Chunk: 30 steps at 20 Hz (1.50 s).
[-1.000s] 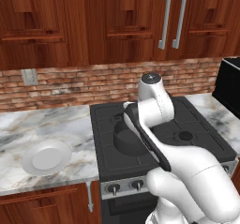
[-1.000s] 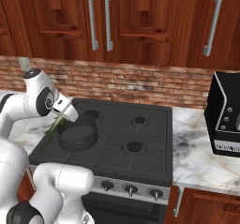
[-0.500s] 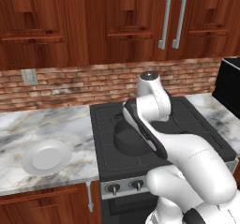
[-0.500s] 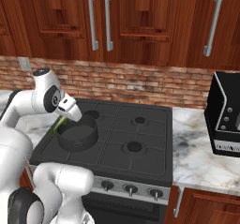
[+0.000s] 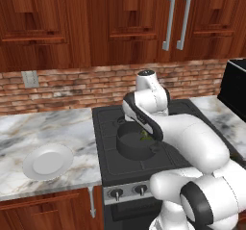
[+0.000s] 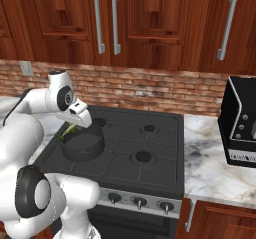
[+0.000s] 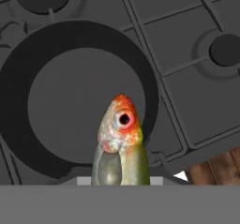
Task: Retrieve the frozen meat and place it in the pot on a burner. Then turn the burner on.
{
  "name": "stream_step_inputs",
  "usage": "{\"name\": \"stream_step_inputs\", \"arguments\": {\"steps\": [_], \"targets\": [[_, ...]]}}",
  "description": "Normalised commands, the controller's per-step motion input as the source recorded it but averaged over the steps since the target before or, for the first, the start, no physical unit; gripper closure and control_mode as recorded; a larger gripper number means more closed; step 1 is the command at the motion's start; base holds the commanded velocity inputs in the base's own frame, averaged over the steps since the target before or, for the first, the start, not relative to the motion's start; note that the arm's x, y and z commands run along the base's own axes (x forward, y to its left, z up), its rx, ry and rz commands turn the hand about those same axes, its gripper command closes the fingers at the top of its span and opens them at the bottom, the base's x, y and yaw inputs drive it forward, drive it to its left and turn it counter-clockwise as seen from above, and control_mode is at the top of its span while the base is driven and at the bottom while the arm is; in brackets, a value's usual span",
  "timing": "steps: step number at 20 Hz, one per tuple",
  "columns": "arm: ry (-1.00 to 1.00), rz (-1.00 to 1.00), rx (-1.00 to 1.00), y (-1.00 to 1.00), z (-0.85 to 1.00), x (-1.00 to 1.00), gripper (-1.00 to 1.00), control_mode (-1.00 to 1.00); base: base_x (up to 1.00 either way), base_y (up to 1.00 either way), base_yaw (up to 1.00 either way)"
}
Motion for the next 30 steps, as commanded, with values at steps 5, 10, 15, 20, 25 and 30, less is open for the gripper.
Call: {"name": "stream_step_inputs", "arguments": {"steps": [5, 10, 15, 20, 25, 30], "targets": [[0.07, 0.0, 0.0, 0.0, -0.28, 0.23, 1.0, -1.0, 0.0, 0.0, 0.0], [0.01, 0.0, 0.0, 0.0, -0.28, 0.21, 1.0, -1.0, 0.0, 0.0, 0.0], [-0.01, 0.0, 0.0, 0.0, -0.24, 0.11, 1.0, -1.0, 0.0, 0.0, 0.0], [-0.01, 0.0, 0.0, 0.0, -0.29, 0.05, 1.0, -1.0, 0.0, 0.0, 0.0], [-0.02, 0.0, 0.0, 0.0, -0.27, 0.04, 1.0, -1.0, 0.0, 0.0, 0.0], [-0.06, 0.0, 0.0, 0.0, -0.17, 0.07, 1.0, -1.0, 0.0, 0.0, 0.0]]}}
